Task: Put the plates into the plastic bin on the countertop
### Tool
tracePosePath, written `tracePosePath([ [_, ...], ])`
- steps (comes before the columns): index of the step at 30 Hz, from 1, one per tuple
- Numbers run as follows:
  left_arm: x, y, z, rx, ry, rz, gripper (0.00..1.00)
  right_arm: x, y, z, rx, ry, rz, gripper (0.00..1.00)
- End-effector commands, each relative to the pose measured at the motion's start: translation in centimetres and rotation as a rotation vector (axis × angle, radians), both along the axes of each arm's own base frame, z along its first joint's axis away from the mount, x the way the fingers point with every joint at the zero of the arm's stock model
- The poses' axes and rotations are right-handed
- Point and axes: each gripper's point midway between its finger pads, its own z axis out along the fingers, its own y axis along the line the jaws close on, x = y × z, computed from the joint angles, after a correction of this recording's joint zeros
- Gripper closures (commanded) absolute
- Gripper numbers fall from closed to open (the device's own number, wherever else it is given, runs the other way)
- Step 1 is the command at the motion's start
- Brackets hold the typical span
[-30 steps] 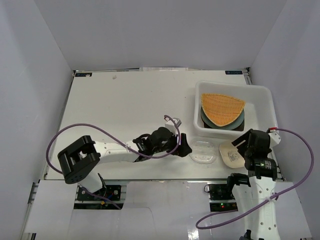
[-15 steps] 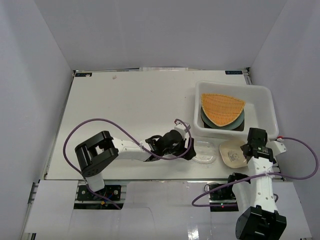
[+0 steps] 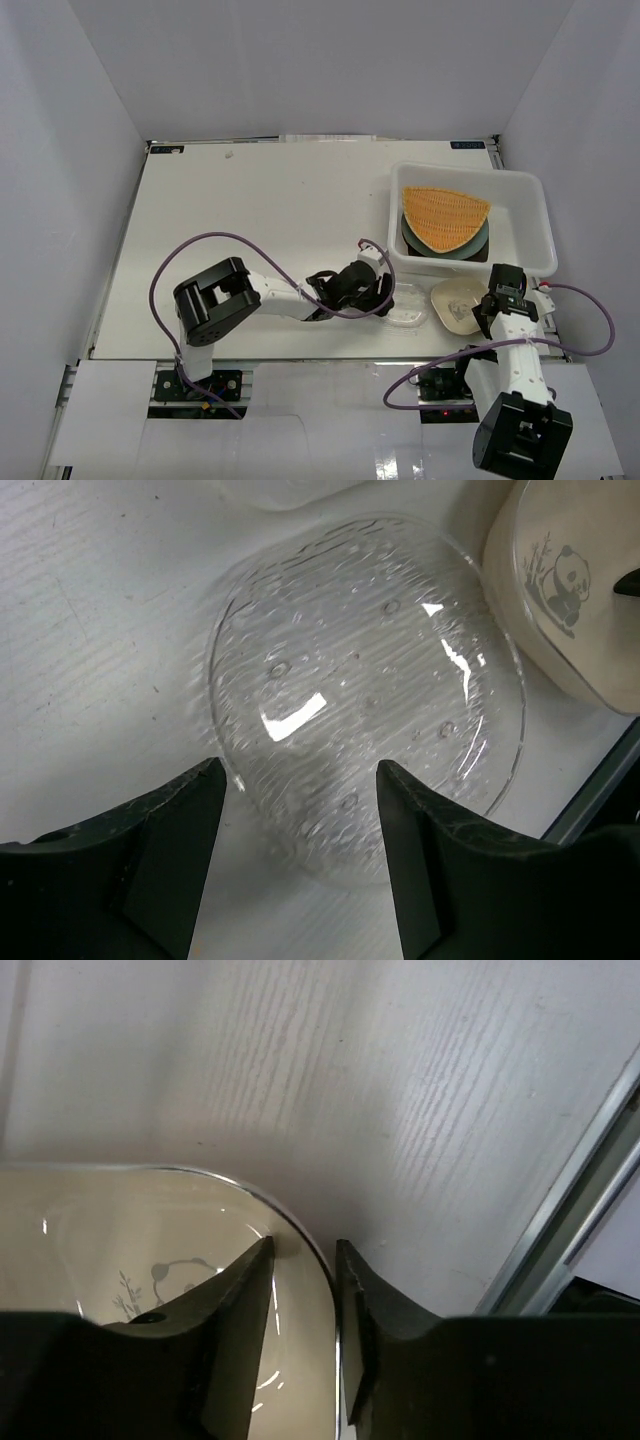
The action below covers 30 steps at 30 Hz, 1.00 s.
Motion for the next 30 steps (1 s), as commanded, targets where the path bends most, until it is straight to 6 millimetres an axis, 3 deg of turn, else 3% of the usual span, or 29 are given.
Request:
tracePosePath([
  [1,0.5,-0.4,-0.6,0.026,-0.014,0.017,0.28,1.9,0.5,0.8,0.021,-0.087,0.048,0.64],
  [4,1.1,0.1,-1.6,0.058,-0.022,0.053,0.37,2.1,1.2,1.0,0.048,-0.099,0.103,0.74],
  [8,1.7,1.2,-2.6,0.111,-0.035,0.100,0.66,2.7,3.1,1.0,0.123,-0.127,0.205,0.88],
  [9,1.8,1.9,-2.9,0.131,-0.037,0.116,0.82,2.8,3.3,1.0,0.127,-0.128,0.243,0.91],
  [11,2.3,3.5,-2.0,0.152,-0.072,0.166,0.95,3.1,4.5,1.1,0.167,-0.149,0.297,0.92],
  [12,2.0,5.1,-2.6,0.187,-0.079,0.183,1.00,3.3,4.9,1.1,0.181,-0.162,0.328,0.92],
  [14,2.4,7.9,-2.5,0.234,-0.110,0.247,1.00,3.5,6.5,1.0,0.219,-0.196,0.400,0.92],
  [15,2.5,8.6,-0.8,0.199,-0.122,0.274,1.00,3.6,7.1,0.8,0.224,-0.202,0.429,0.92],
  [16,2.0,10.6,-1.6,0.230,-0.114,0.288,1.00,4.0,7.8,0.8,0.231,-0.228,0.444,0.92],
  [17,2.2,11.7,-1.1,0.222,-0.114,0.315,1.00,3.8,9.3,0.4,0.231,-0.212,0.516,0.92],
  [18,2.3,12.2,0.8,0.168,-0.114,0.335,1.00,3.6,10.1,0.0,0.227,-0.197,0.548,0.92],
  [20,2.1,14.3,1.5,0.178,-0.112,0.363,1.00,3.2,12.1,-0.2,0.203,-0.159,0.625,0.92],
  [21,2.4,14.6,4.1,0.118,-0.136,0.394,1.00,3.5,12.8,0.4,0.189,-0.169,0.651,0.92],
  [24,2.4,18.0,6.2,0.144,-0.169,0.457,1.00,3.7,15.2,2.3,0.146,-0.209,0.736,0.92],
  [25,2.7,19.1,8.6,0.095,-0.203,0.492,1.00,3.6,15.7,2.7,0.138,-0.215,0.756,0.92],
  [27,3.2,21.7,10.3,0.105,-0.245,0.564,1.00,3.7,17.7,4.4,0.120,-0.263,0.813,0.92],
  [28,3.5,23.0,12.3,0.066,-0.275,0.612,1.00,3.7,18.4,4.9,0.118,-0.276,0.836,0.92],
  [30,3.7,24.4,14.0,0.043,-0.298,0.665,1.00,3.9,20.8,6.5,0.105,-0.329,0.923,0.92],
])
